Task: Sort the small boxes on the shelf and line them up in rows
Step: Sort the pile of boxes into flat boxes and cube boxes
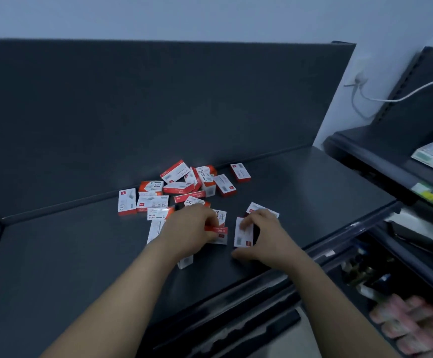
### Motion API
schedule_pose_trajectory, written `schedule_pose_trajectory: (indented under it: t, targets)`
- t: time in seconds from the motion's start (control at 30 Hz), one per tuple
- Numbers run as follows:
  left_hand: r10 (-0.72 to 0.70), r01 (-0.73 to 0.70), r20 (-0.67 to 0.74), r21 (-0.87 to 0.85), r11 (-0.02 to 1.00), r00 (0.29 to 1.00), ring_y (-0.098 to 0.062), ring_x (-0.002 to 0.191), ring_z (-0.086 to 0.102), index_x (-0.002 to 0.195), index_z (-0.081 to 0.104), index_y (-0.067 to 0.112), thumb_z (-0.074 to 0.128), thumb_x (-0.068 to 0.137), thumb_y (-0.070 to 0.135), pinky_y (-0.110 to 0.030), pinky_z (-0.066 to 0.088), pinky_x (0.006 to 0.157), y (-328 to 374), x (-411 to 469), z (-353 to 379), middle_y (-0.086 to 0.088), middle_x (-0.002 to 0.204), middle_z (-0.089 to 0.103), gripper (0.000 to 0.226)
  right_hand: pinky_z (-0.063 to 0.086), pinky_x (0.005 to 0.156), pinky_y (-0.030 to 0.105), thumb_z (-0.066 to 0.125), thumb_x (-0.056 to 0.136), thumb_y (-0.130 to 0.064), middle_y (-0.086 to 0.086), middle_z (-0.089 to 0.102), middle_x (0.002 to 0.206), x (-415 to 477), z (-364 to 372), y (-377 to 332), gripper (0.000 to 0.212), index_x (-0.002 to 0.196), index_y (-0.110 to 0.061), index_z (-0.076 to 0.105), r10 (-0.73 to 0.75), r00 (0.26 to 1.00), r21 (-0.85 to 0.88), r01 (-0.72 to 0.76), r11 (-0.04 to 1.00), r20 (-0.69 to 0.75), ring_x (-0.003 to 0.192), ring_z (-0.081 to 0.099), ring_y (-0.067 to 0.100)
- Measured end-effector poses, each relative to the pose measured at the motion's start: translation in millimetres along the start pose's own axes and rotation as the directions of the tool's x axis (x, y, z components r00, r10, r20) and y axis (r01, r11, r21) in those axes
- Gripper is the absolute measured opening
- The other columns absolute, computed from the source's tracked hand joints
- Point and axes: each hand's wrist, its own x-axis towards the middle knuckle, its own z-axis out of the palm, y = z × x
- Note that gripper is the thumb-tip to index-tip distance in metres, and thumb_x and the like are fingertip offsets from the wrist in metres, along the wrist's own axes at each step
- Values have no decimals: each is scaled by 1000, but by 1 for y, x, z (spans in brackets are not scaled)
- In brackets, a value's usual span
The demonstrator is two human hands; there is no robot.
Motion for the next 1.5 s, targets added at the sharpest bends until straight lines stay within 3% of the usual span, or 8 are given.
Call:
schedule_pose_trajectory:
  t: [0.13, 0.3, 0.47, 0.67, 0.83, 1.03, 1.17, 1.5]
  targets:
    - [-73, 71, -57, -21, 997, 996, -12, 95, 56, 98, 64, 29, 69, 83, 30, -33, 51, 83, 7, -6, 5, 9, 105, 61, 16, 32, 110, 32, 85, 58, -48, -9, 28, 143, 6, -7, 4, 108, 145, -25, 24, -36, 997, -53, 39, 998, 65, 132, 27, 11]
    - [-138, 132, -120, -55, 990, 983, -12, 92, 58, 94, 66, 28, 70, 82, 26, -30, 50, 79, 9, -10, 12, 10, 101, 61, 13, 37, 108, 35, 84, 60, -45, -4, 33, 144, 9, -9, 15, 106, 146, -28, 24, -36, 994, -9, 37, 999, 99, 132, 32, 13]
    - [-159, 149, -141, -75, 986, 977, -13, 92, 57, 96, 65, 27, 70, 83, 25, -30, 49, 79, 9, -12, 14, 10, 100, 62, 14, 42, 98, 25, 85, 62, -35, -7, 43, 140, 10, -7, 20, 97, 142, -28, 32, -71, 995, 103, 63, 993, 73, 122, 44, 7]
    - [-210, 171, -231, -177, 969, 950, -13, 82, 59, 87, 59, 29, 67, 86, 29, -33, 50, 72, 9, -18, 10, 10, 86, 62, 8, 40, 89, 19, 84, 65, -33, -16, 46, 121, 6, -18, 7, 83, 135, -28, 41, -183, 981, 180, 192, 965, -66, 107, 46, 0]
    - [-224, 124, -421, -252, 960, 879, -14, 79, 58, 90, 53, 24, 61, 90, 26, -34, 50, 73, 5, -37, -10, 7, 86, 63, 8, 41, 87, 20, 85, 64, -31, -15, 42, 121, 11, -23, -25, 76, 127, -30, 43, -286, 946, 199, 313, 929, -153, 107, 47, 1]
    - [-311, 167, -529, -303, 938, 790, -13, 81, 58, 95, 52, 20, 54, 92, 22, -35, 49, 73, -22, -82, -30, 6, 90, 63, 4, 51, 74, 16, 88, 63, -23, -12, 42, 120, 14, 0, -79, 72, 120, -32, 46, -389, 917, 274, 397, 876, -85, 95, 58, 3]
    - [-393, 250, -538, -321, 913, 745, -13, 87, 57, 94, 50, 25, 52, 92, 24, -38, 50, 78, -52, -123, -41, 9, 94, 61, 3, 56, 85, 34, 85, 63, -19, -9, 42, 123, 18, 35, -120, 76, 128, -30, 45, -449, 893, 292, 439, 850, -37, 102, 59, 13]
    - [-585, 505, -585, -318, 803, 562, -15, 85, 56, 98, 49, 26, 51, 94, 32, -35, 48, 74, -148, -286, -82, 7, 96, 60, 7, 49, 64, 14, 82, 68, -13, -11, 44, 117, -22, 145, -269, 67, 119, -36, 46, -608, 785, 383, 528, 758, 122, 85, 60, 1]
